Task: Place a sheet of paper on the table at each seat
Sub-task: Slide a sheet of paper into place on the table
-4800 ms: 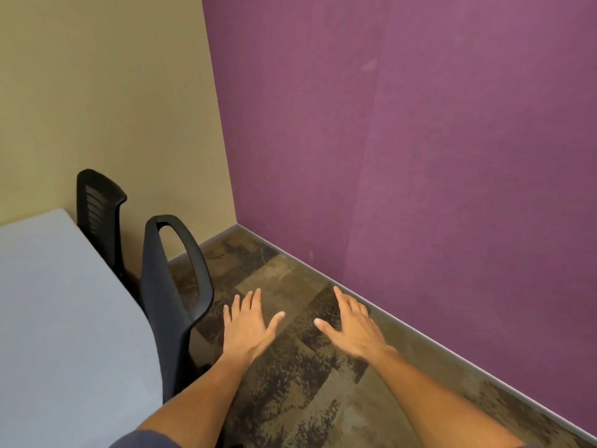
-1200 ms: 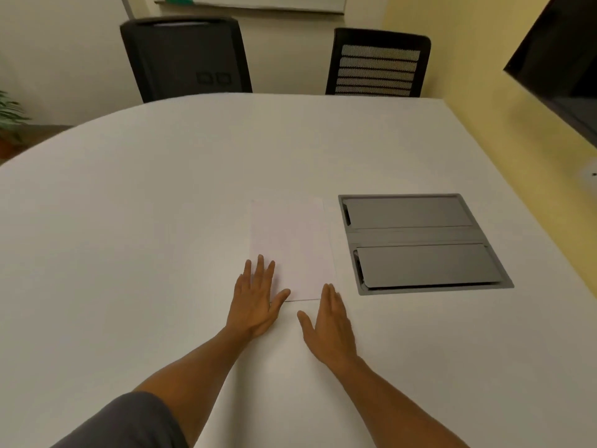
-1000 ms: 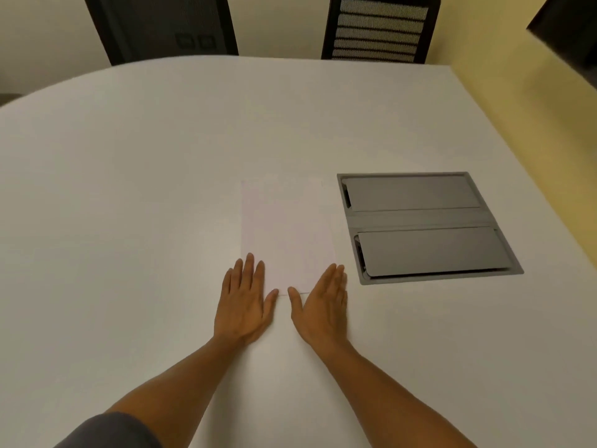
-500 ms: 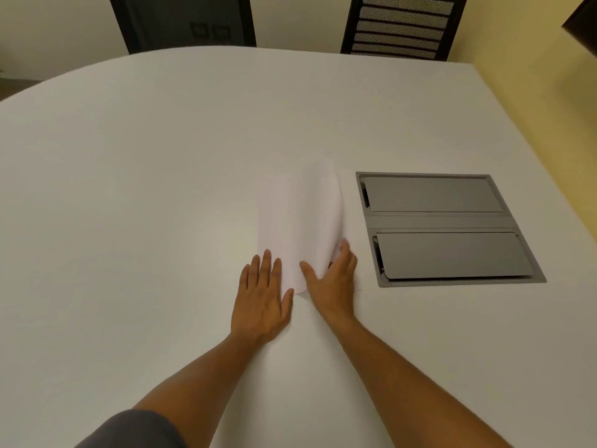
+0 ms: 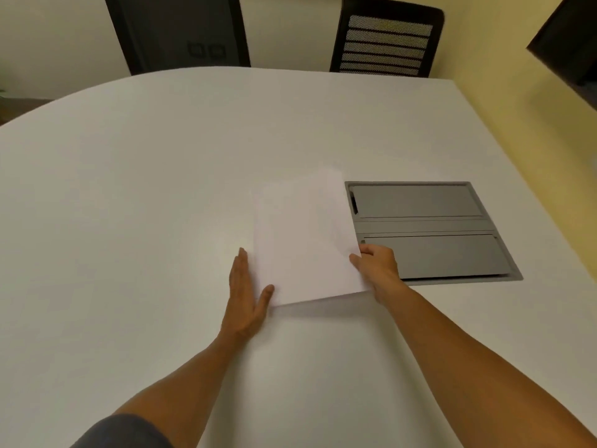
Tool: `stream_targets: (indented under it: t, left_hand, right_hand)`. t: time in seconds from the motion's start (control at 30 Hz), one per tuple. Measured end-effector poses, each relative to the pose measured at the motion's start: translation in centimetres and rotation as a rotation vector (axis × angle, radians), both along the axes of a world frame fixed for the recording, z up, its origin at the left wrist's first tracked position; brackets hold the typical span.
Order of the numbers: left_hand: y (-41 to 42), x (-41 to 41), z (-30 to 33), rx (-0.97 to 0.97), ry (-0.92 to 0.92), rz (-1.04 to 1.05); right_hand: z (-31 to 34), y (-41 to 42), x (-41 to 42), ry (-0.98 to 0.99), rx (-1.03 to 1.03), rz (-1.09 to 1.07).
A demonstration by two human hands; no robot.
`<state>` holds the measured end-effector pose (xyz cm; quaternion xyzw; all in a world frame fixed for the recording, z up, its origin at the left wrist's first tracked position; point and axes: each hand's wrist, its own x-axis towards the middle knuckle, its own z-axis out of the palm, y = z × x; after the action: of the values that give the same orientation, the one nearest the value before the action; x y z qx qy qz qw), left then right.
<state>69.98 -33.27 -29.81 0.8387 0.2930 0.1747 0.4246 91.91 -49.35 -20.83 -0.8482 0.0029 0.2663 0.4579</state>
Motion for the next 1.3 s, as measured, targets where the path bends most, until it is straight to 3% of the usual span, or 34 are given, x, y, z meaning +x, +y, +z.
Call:
stream_targets:
  t: [0.17, 0.23, 0.37, 0.47, 0.77, 0.93, 1.17, 1.23, 1.3]
  left_hand:
    - [-1.4, 0.2, 3.3, 0.02, 0.038, 0.037]
    - [-3.8, 1.4, 4.7, -0.166, -0.03, 0.025]
    - [-11.9, 5.2, 8.2, -0.774, 0.007, -0.135]
    - [-17.5, 6.5, 9.0, -0.883, 0.116, -0.198]
    - [-31.8, 5.6, 7.2, -0.638, 0.426, -0.306]
    - [-35.3, 3.9, 6.0, -0.451, 0.514, -0.232]
    - [-37.4, 3.0, 5.7, -0.334, 0.551, -0.215]
    - [-37.8, 3.0, 5.5, -0.183, 0.562, -0.219]
    - [-37.8, 2.8, 5.0, 0.09, 0.597, -0.285]
  right_hand:
    - [2.8, -9.9, -1.3, 0.081, 0.06, -0.035]
    - [3.4, -14.8, -2.1, 0.126, 0.051, -0.031]
    - [3.5, -24.6, -4.3, 0.198, -0.068, -0.094]
    - [3.6, -30.9, -6.2, 0.211, -0.15, -0.137]
    - [2.9, -44.3, -11.1, 0.012, -0.331, -0.334]
    - [1.3, -46.7, -12.6, 0.038, -0.447, -0.309]
    - [-1.8, -47.3, -14.1, 0.042, -0.541, -0.268]
    - [-2.1, -47.3, -14.4, -0.011, -0.648, -0.179]
    - [-2.3, -47.3, -14.4, -0.081, -0.739, -0.072]
